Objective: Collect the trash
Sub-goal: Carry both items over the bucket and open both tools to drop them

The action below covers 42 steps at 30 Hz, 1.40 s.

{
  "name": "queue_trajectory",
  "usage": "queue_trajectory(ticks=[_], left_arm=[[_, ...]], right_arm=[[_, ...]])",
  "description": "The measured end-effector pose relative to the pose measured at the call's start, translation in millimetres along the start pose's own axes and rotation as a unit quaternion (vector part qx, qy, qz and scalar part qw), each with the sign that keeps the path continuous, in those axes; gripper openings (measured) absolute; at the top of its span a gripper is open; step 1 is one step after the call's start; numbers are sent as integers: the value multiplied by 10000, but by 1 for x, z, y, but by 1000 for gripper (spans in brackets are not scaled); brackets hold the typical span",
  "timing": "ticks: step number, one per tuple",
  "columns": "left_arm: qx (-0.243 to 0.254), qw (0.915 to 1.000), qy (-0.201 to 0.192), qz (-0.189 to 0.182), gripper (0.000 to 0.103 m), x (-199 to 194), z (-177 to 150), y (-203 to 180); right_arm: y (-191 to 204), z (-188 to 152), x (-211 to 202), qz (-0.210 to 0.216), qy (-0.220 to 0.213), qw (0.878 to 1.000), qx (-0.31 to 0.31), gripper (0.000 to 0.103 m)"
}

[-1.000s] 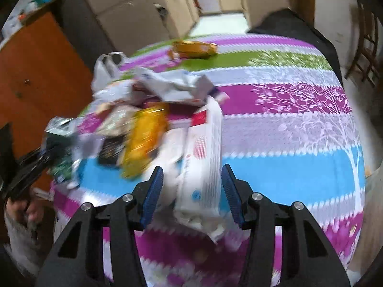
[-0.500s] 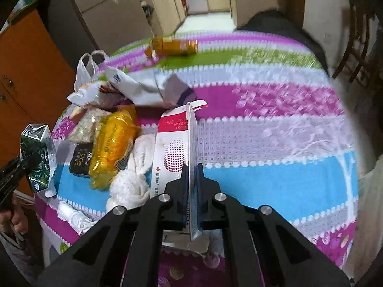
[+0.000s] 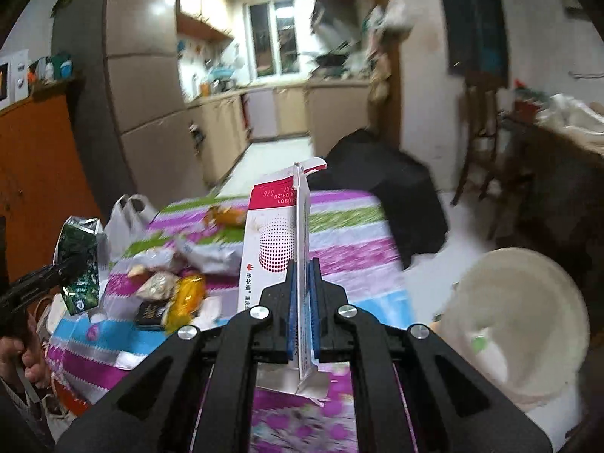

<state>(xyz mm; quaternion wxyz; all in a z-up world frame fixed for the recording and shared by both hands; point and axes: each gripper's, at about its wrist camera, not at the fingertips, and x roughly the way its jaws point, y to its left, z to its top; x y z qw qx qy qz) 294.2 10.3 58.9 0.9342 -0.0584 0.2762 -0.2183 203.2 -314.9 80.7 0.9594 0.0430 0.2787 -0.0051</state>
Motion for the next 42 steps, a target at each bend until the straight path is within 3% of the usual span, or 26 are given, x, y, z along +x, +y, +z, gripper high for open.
queue_trajectory(ticks=[6, 14, 21, 31, 42], left_arm=[[485, 9962, -202, -696, 12, 25, 37, -116], [976, 9856, -182, -1367, 12, 57, 51, -251], [1218, 9760, 57, -1804, 12, 98, 64, -353], [1244, 9681, 1058, -1898, 12, 205, 58, -432], [1305, 9608, 1807, -1650, 12, 269, 16, -425]], right_arm=[[-52, 4, -42, -669, -175, 9975, 153, 5], [-119, 4, -75, -1250, -261, 9905, 502, 5], [-179, 16, -72, -1479, 112, 9856, 814, 5], [-250, 11, -30, -1411, 1017, 9749, 1391, 5], [-277, -13, -8, -1471, 1436, 9654, 1603, 5]])
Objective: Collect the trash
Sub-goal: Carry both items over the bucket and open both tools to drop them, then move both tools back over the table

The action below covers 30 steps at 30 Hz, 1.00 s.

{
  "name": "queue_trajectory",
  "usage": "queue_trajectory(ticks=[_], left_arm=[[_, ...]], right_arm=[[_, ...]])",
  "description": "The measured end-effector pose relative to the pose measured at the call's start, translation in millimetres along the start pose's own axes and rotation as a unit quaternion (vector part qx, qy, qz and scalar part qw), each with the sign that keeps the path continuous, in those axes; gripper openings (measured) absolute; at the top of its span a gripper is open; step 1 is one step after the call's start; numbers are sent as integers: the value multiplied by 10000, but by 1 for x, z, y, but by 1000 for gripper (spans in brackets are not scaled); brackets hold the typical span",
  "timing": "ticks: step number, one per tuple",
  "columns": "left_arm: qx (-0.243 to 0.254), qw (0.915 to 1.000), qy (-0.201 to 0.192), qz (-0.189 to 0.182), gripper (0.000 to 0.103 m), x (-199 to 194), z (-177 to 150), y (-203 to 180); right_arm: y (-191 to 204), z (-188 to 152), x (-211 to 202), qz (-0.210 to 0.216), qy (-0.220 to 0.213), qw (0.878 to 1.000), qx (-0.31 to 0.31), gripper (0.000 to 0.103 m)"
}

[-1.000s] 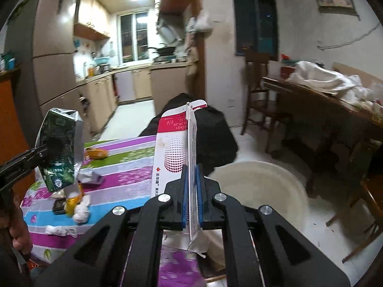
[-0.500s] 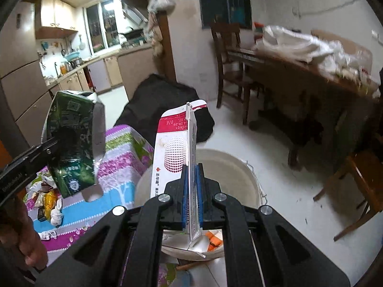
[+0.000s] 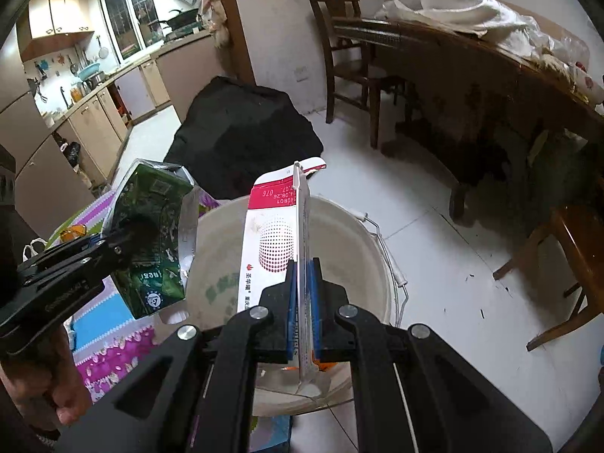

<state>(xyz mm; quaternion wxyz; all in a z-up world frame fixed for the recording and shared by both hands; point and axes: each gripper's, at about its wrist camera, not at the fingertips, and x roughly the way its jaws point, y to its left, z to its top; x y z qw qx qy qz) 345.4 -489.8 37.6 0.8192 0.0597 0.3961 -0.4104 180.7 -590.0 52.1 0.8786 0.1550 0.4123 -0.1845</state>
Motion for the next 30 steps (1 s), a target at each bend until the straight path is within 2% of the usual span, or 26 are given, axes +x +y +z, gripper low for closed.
queue_trajectory(ticks=[15, 17, 19, 30], left_arm=[[-84, 9997, 239, 18, 13, 26, -6, 9], [-89, 9996, 254, 57, 28, 28, -8, 11], [-79, 9997, 203, 106, 32, 27, -8, 12], [-99, 9996, 197, 159, 32, 25, -13, 14]], right_arm=[[-12, 2, 17, 86, 120, 9999, 77, 8], [-14, 1, 18, 132, 128, 9998, 102, 10], [-16, 0, 19, 153, 107, 9997, 132, 18], [-25, -3, 18, 162, 87, 9995, 247, 18]])
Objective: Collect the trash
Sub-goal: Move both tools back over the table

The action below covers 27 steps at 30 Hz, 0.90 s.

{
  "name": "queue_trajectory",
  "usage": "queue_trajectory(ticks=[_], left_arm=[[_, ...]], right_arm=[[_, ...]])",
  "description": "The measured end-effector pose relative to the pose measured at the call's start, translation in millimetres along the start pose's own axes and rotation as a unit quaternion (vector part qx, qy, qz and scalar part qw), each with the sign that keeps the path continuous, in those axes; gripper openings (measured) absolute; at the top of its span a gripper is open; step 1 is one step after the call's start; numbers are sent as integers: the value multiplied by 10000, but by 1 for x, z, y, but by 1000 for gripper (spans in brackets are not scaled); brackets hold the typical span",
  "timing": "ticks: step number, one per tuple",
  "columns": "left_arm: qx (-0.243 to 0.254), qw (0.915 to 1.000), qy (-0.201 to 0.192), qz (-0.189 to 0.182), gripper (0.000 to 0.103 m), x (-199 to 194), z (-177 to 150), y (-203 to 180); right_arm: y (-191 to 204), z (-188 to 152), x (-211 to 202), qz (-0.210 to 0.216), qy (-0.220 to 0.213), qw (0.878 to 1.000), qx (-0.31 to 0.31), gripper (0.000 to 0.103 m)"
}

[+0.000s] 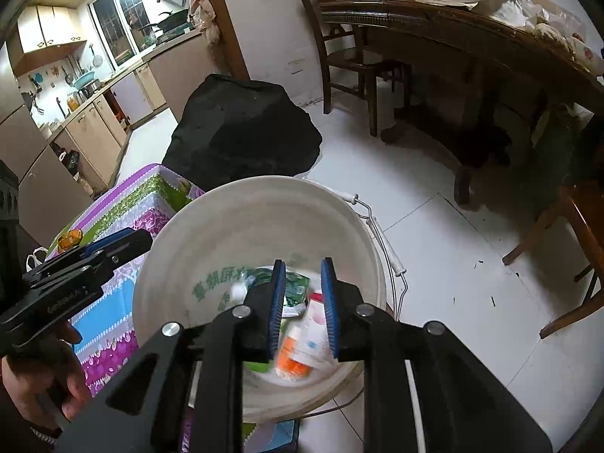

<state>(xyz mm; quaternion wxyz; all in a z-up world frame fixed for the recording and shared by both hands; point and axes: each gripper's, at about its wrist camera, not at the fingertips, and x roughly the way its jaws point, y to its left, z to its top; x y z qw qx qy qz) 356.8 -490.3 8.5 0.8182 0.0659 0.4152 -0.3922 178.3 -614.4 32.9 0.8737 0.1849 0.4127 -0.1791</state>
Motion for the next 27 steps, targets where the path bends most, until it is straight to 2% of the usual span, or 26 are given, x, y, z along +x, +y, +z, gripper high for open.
queue_trajectory(ticks=[8, 12, 15, 17, 18, 19, 21, 22, 25, 27], left_arm=[[26, 10000, -60, -5, 32, -10, -1, -2], [47, 10000, -84, 4, 33, -15, -2, -3], [59, 9999, -113, 33, 47, -23, -7, -2], [233, 9991, -351, 97, 69, -45, -21, 0], [390, 9977, -528, 160, 73, -58, -31, 4], [505, 9962, -672, 221, 81, -70, -41, 8], [621, 9930, -966, 266, 87, -100, -67, 28], [639, 9917, -1057, 344, 87, -115, -82, 43], [567, 9902, -1098, 647, 87, -155, -122, 95], [266, 9880, -1092, 1062, 87, -183, -149, 144]], right_arm=[[3, 1, -5, 2, -45, 10000, -56, 19], [4, 0, -7, 1, -75, 9999, -67, 23], [8, -2, -12, -17, -177, 9998, -119, 38], [16, -7, -29, 8, -580, 9980, -247, 45], [25, -14, -46, 42, -939, 9948, -403, 58], [35, -23, -62, 91, -1316, 9894, -602, 76], [54, -47, -87, 216, -1865, 9776, -949, 85], [62, -57, -93, 302, -1964, 9741, -1076, 85], [84, -91, -101, 806, -1976, 9684, -1289, 86], [98, -114, -96, 1156, -1838, 9671, -1325, 86]])
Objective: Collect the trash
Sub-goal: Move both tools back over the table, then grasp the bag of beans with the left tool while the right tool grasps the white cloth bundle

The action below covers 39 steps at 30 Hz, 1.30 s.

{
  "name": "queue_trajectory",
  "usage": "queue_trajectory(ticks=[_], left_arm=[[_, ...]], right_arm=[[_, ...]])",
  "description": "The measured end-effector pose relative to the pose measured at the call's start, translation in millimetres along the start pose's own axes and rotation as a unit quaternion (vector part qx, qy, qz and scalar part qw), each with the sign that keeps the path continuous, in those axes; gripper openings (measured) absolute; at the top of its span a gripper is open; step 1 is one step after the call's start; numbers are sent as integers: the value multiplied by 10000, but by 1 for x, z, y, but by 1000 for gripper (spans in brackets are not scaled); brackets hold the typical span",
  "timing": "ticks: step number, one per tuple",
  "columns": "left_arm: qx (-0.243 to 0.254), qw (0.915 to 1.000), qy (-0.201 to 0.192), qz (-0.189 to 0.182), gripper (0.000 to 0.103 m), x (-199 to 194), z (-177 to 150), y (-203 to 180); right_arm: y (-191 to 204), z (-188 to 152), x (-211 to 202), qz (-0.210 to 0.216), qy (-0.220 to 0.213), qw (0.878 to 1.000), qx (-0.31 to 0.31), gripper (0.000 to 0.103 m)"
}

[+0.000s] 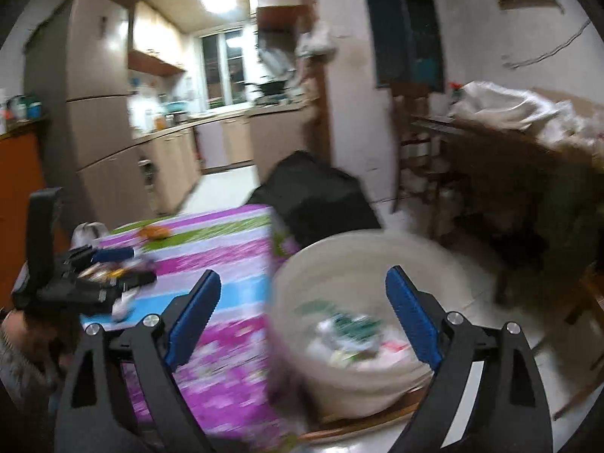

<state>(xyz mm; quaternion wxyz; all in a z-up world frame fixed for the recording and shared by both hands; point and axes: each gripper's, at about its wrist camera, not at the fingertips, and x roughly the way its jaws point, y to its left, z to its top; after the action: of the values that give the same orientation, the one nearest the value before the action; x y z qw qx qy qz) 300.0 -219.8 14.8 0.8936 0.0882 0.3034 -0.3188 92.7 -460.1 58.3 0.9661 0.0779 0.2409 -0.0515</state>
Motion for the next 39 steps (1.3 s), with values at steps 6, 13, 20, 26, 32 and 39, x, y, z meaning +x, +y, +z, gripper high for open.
queue_trajectory(ticks=[6, 13, 20, 26, 32, 39], left_arm=[[-1205, 9850, 374, 1176, 87, -38, -56, 156], [-1990, 9654, 946, 1395, 89, -19, -81, 248], [-1971, 9661, 1062, 1285, 73, 19, -78, 252], [-1896, 9689, 1004, 1231, 43, 28, -79, 241], [-1907, 9734, 634, 1105, 42, -13, -91, 231], [-1993, 9745, 288, 985, 42, -56, -92, 233]], right_arm=[[45, -45, 28, 698, 560, 9958, 181, 86], [90, -71, 51, 1050, 1006, 9894, 52, 86], [109, -71, 57, 1118, 1189, 9865, -102, 86], [136, -61, 80, 1635, 1496, 9751, -119, 65], [184, -49, 138, 2243, 2031, 9529, -201, 58], [257, -52, 212, 2319, 2552, 9353, -799, 58]])
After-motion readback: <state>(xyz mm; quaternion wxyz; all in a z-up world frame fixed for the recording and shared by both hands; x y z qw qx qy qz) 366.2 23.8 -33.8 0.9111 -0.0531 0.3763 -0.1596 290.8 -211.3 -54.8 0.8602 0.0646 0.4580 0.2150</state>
